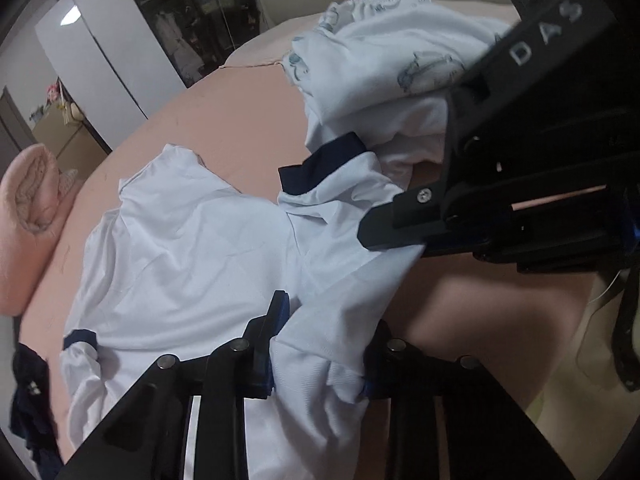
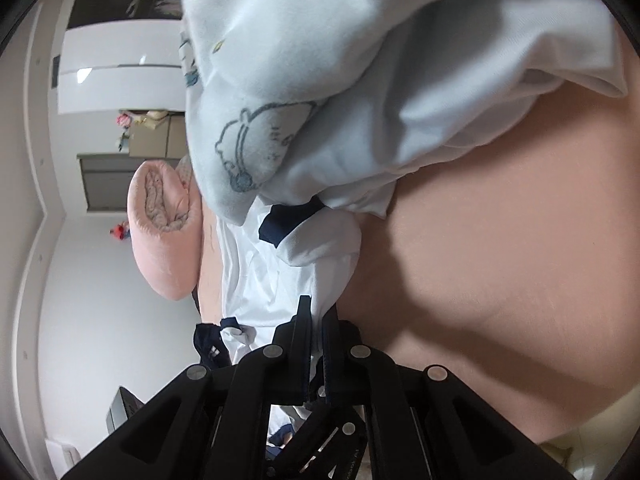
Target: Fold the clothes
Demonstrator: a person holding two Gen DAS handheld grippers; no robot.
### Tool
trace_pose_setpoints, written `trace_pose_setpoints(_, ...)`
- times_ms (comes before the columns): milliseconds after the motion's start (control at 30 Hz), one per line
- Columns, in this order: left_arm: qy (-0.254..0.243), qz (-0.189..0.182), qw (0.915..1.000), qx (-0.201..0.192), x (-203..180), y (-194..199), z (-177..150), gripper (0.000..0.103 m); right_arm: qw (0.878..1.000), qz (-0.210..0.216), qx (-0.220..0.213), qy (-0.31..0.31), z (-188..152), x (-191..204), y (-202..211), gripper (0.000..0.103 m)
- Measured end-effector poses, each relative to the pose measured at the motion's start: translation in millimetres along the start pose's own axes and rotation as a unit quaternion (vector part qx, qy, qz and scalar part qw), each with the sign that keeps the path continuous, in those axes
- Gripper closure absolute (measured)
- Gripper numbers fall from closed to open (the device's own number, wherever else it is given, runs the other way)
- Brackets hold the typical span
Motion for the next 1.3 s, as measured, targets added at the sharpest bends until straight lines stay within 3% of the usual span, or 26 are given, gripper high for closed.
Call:
trace_pose_setpoints(67, -0.003, 0.001, 1.0, 0.001, 0.1, -1.7, -1.4, 0.077, 1.0, -0.003, -0.005, 0.025, 2.6, 0.8, 0.5, 0.097)
trace_pose_setpoints(100, -0.003, 0.001, 1.0, 0.001, 1.0, -2.1, -1.6, 0.077, 0.999, -0.006, -0.009, 0.036, 5.3, 0.6, 0.7, 0.086)
trace_pose_setpoints(167, 0.003, -0.002, 1.0, 0.002, 2.8, -3.5, -1.4, 0.077, 0.999, -0.013, -0.015, 0.046, 9.8, -1.0, 0.5, 0.028)
trace_pose_setpoints(367, 0.047, -0.032, 0.9983, 0.009, 11.2, -4.3, -4.1, 0.08, 0.998, 0.062, -0.032, 0.005, 23.3, -3.1, 3.7, 0.028)
trace_pose_setpoints(600, 0.09, -0.059, 0.9939, 0.025, 17.9, -7.6, -5.3, 0.081, 0.994, 0.093, -0.047, 0.02, 30.5, 1.7, 0.5, 0.028)
trace_pose_setpoints(633, 0.096, -0.063, 0.9929, 0.029, 18.4, -8.7, -5.7, 0.081, 0.995, 0.082, -0.051, 0.024, 31.0, -0.8, -1.0, 0.032)
trace_pose_setpoints(700, 0.096, -0.063, 0.9928, 0.033, 18.6, -10.1, -6.2, 0.081, 0.996, 0.059, -0.059, 0.032, 32.0, -6.1, -3.8, 0.052)
trace_pose_setpoints(767, 0.092, -0.06, 0.9933, 0.036, 18.4, -11.2, -6.7, 0.081, 0.997, 0.014, -0.066, 0.049, 30.7, -21.1, -7.6, 0.1)
trace_pose_setpoints(800, 0.089, -0.057, 0.9937, 0.036, 17.7, -11.6, -7.2, 0.081, 0.996, -0.003, -0.069, 0.056, 30.3, -29.4, -8.9, 0.101)
trace_pose_setpoints(867, 0.078, -0.046, 0.9953, 0.035, 14.4, -11.7, -8.9, 0.081, 0.995, 0.038, -0.076, 0.057, 30.6, -28.9, -3.0, 0.101)
trace_pose_setpoints(967, 0.062, -0.034, 0.997, 0.031, 12.2, -11.6, -9.3, 0.081, 0.997, 0.027, -0.063, 0.037, 33.3, -29.9, -3.0, 0.1)
trace_pose_setpoints(1100, 0.068, -0.04, 0.9964, 0.03, 10.9, -10.9, -11.3, 0.081, 0.998, 0.032, -0.053, 0.024, 34.0, -26.0, -0.4, 0.089)
trace_pose_setpoints(1300, 0.074, -0.046, 0.9957, 0.031, 12.3, -11.8, -12.8, 0.081, 0.994, 0.017, -0.035, 0.101, 25.5, -13.9, -1.4, 0.077)
Point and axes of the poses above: each gripper's, at about its wrist camera, not at the fingertips, and y roughly against the way its jaws point, x to its left, z to its top, the point moved 10 cm from there along -y, roughly the way its jaws point, and after that the axes turned 1 degree about y, right-handed, at the moved point
